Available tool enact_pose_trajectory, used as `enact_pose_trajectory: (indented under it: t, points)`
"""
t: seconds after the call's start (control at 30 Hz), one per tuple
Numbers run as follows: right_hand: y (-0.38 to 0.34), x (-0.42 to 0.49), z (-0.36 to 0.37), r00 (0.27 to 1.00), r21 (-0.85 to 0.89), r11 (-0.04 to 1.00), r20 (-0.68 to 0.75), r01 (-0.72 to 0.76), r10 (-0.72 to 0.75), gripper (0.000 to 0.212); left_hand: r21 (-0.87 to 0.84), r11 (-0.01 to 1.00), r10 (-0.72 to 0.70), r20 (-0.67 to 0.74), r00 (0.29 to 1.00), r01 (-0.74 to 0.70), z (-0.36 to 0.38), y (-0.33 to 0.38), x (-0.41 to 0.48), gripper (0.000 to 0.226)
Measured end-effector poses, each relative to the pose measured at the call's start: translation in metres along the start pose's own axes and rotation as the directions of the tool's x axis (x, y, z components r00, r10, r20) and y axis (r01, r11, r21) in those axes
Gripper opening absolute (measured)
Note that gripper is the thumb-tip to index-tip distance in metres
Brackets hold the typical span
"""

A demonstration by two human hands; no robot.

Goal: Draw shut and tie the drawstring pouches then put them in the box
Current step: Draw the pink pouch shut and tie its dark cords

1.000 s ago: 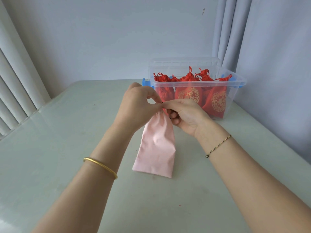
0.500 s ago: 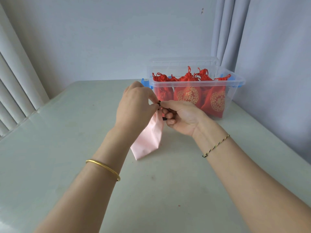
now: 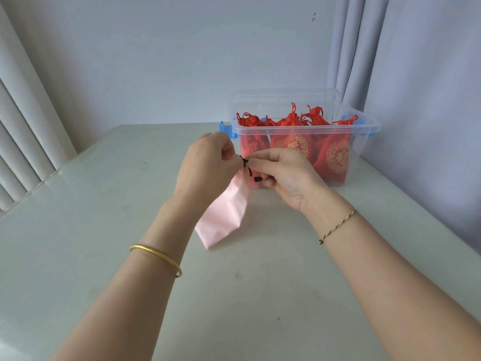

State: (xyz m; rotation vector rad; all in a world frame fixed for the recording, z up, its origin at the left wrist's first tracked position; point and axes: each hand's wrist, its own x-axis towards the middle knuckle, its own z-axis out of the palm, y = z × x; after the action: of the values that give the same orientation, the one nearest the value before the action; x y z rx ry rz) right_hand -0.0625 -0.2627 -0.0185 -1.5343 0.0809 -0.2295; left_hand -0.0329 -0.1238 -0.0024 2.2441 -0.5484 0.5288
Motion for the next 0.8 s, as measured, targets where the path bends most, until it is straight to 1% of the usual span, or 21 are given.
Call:
enact_pose_trajectory:
  t: [0.07, 0.17, 0.23, 0.3, 0.4, 0.5, 0.6, 0.67, 0.73, 0.77, 0.8]
  points:
    - [0.000, -0.001, -0.003, 0.997, -0.142, 0.989, -0.057, 0.049, -0.057, 0.010, -0.028, 0.999, -0.030, 0.013, 0.999, 0.031, 0.000, 0.000, 0.000, 0.006]
    - [0.000, -0.001, -0.007, 0.984, -0.342, 0.930, -0.060, 0.136, -0.166, 0.012, -0.023, 0.999, -0.036, 0.051, 0.998, 0.037, -0.002, -0.003, 0.000, 0.006]
    - [-0.001, 0.002, -0.009, 0.961, -0.486, 0.847, -0.052, 0.214, -0.273, 0.006, -0.004, 1.000, -0.015, 0.088, 0.996, 0.015, -0.002, -0.007, 0.000, 0.014]
    - [-0.002, 0.003, -0.012, 0.931, -0.589, 0.759, -0.031, 0.277, -0.364, 0.004, 0.012, 1.000, 0.009, 0.144, 0.990, -0.011, -0.002, -0.009, 0.000, 0.017]
    - [-0.003, 0.003, -0.015, 0.905, -0.679, 0.662, 0.007, 0.316, -0.424, 0.007, 0.089, 0.994, 0.041, 0.192, 0.981, -0.059, -0.001, -0.009, 0.000, 0.023]
    - [-0.003, 0.003, -0.017, 0.897, -0.714, 0.616, 0.037, 0.331, -0.439, 0.007, 0.184, 0.980, 0.047, 0.175, 0.983, -0.079, -0.001, -0.008, -0.002, 0.026]
    - [-0.003, 0.004, -0.019, 0.891, -0.723, 0.607, 0.023, 0.328, -0.454, 0.007, 0.244, 0.965, 0.061, 0.169, 0.984, -0.102, 0.000, -0.005, -0.004, 0.028]
    - [-0.002, 0.004, -0.021, 0.902, -0.744, 0.598, 0.016, 0.299, -0.431, 0.008, 0.241, 0.964, 0.066, 0.188, 0.980, -0.111, 0.001, -0.004, -0.005, 0.026]
    - [-0.005, 0.003, -0.024, 0.947, -0.753, 0.614, 0.041, 0.238, -0.318, 0.007, 0.134, 0.988, 0.044, 0.229, 0.972, -0.076, -0.001, -0.006, -0.003, 0.015]
    - [-0.008, 0.002, -0.026, 0.970, -0.727, 0.654, 0.067, 0.208, -0.233, 0.011, 0.068, 0.996, 0.032, 0.249, 0.968, -0.051, -0.003, -0.007, -0.002, 0.009]
    - [-0.013, 0.000, -0.028, 0.983, -0.674, 0.716, 0.099, 0.181, -0.155, 0.019, 0.018, 0.999, 0.030, 0.260, 0.965, -0.036, -0.005, -0.008, -0.001, 0.006]
